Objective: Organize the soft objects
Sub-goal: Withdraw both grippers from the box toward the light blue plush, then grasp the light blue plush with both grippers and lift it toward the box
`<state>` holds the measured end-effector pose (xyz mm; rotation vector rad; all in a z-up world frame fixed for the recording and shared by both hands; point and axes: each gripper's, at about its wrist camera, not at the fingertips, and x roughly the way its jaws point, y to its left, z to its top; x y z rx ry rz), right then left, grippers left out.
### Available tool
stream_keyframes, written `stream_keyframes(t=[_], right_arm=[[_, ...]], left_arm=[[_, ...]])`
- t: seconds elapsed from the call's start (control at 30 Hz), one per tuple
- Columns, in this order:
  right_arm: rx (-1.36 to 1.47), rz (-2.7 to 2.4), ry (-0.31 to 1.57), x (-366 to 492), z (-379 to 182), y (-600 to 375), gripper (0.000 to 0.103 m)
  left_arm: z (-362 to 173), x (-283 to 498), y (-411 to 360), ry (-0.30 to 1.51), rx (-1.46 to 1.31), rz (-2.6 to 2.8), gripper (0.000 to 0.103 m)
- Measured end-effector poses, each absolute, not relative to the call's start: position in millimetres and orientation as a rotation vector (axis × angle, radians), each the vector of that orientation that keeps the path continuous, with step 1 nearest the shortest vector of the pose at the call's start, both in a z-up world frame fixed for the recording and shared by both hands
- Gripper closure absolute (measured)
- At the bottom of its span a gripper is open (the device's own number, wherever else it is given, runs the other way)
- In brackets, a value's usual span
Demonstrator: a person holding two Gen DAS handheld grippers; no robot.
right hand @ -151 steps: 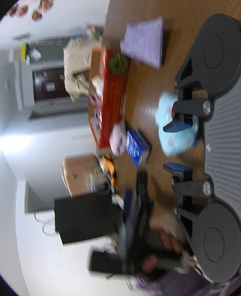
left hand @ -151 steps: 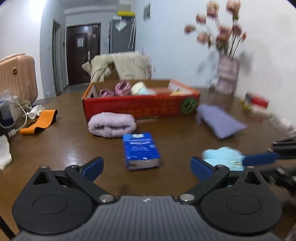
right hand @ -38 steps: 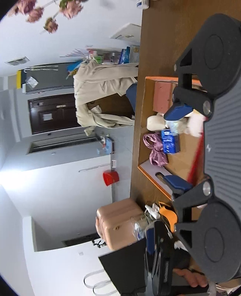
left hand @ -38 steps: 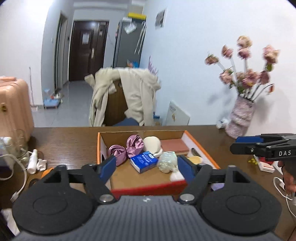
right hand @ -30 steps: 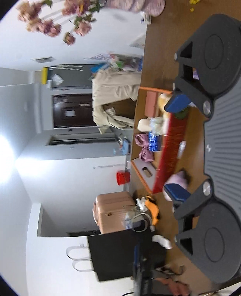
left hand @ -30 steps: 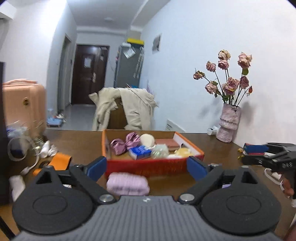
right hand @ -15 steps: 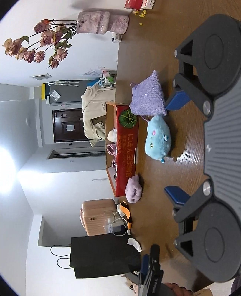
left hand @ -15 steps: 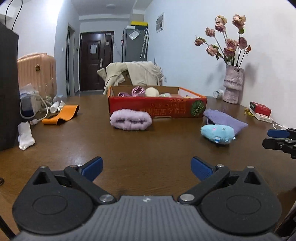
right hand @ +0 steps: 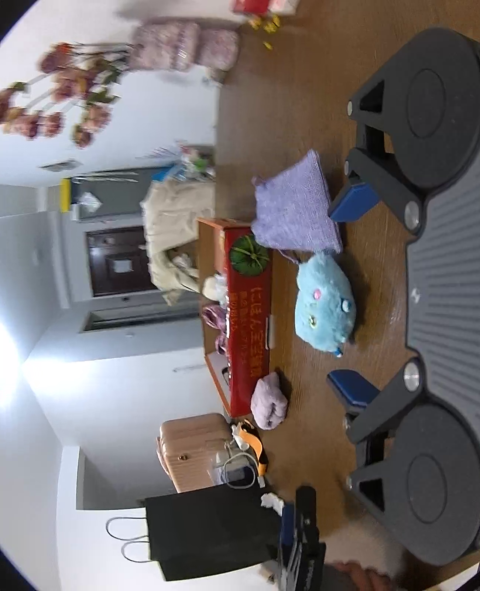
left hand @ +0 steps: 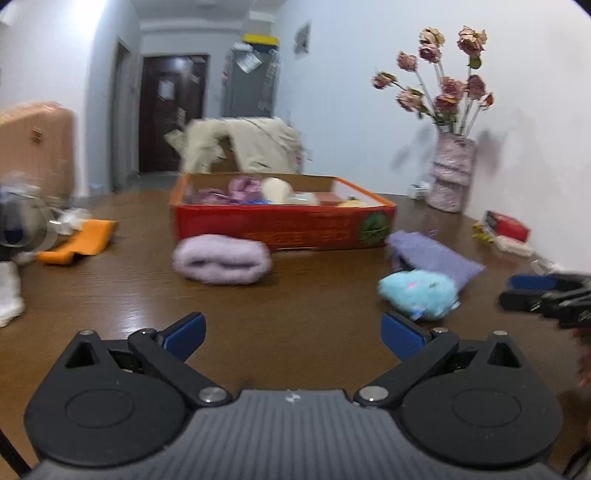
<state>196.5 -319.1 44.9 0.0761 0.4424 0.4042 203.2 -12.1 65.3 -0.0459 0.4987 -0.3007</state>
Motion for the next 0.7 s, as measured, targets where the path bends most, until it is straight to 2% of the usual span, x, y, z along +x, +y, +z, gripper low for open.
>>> stream_keyframes(t=[0.03,0.13,0.2,0.4,0.43,0.47,0.5,0.57,0.7], right_arm=[[0.101,0.428,0.462,205,44,-321,0.02],[0.154,0.466,0.52,235,42,-324,0.03],[0.173,0.469,0.559,258,40,-327,0.036],[0.192,0.529,0.651,318,37,-333,0.048],[0.208,0.555,0.666,324,34,-334,0.05],[0.229,0.583,0.682,329,30,-334,0.055],[0.246,0.605,0.7,332,27,-334,0.062],[0.277,0.636,0.704,333,21,-337,0.063],[0.325,0.645,0.717,334,15,-341,0.065]], left_arm=[[67,215,-18,0.526,-0.065,-0.338,0.004],[65,253,-45,0.646,-0.096,-0.476,0.032],[61,277,-66,0.71,-0.105,-0.533,0.035],[47,317,-100,0.775,-0.169,-0.6,0.036],[44,318,-102,0.774,-0.173,-0.603,0.039],[40,320,-103,0.778,-0.173,-0.603,0.046],[36,322,-101,0.779,-0.183,-0.618,0.048],[31,323,-98,0.784,-0.224,-0.667,0.058],[24,328,-95,0.791,-0.269,-0.705,0.059]])
